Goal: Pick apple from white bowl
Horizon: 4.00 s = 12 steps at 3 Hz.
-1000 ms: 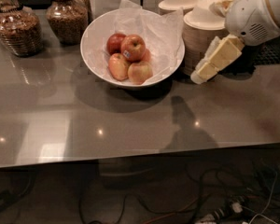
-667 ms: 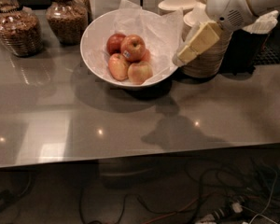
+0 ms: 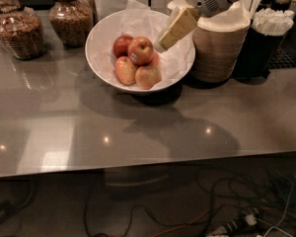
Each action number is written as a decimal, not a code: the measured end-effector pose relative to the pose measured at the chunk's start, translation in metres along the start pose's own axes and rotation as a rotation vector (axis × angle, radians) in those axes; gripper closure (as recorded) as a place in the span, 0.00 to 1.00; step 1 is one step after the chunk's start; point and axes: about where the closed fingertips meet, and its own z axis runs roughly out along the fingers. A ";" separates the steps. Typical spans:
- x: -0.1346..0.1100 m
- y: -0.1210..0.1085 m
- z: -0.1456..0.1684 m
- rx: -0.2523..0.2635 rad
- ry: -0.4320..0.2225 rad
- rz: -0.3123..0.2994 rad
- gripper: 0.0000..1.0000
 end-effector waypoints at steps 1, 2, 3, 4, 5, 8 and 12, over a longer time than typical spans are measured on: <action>0.001 0.000 0.006 0.013 -0.002 0.000 0.00; 0.010 0.001 0.027 0.024 -0.002 0.010 0.00; 0.026 0.002 0.052 0.019 0.008 0.033 0.00; 0.041 0.005 0.074 0.005 0.014 0.060 0.04; 0.055 0.007 0.089 0.000 0.019 0.094 0.05; 0.079 -0.003 0.119 -0.007 0.024 0.150 0.27; 0.067 -0.001 0.109 0.004 -0.003 0.150 1.00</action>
Offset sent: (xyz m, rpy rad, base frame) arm 0.0244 0.0209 -0.0446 0.0162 -0.0122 -0.0501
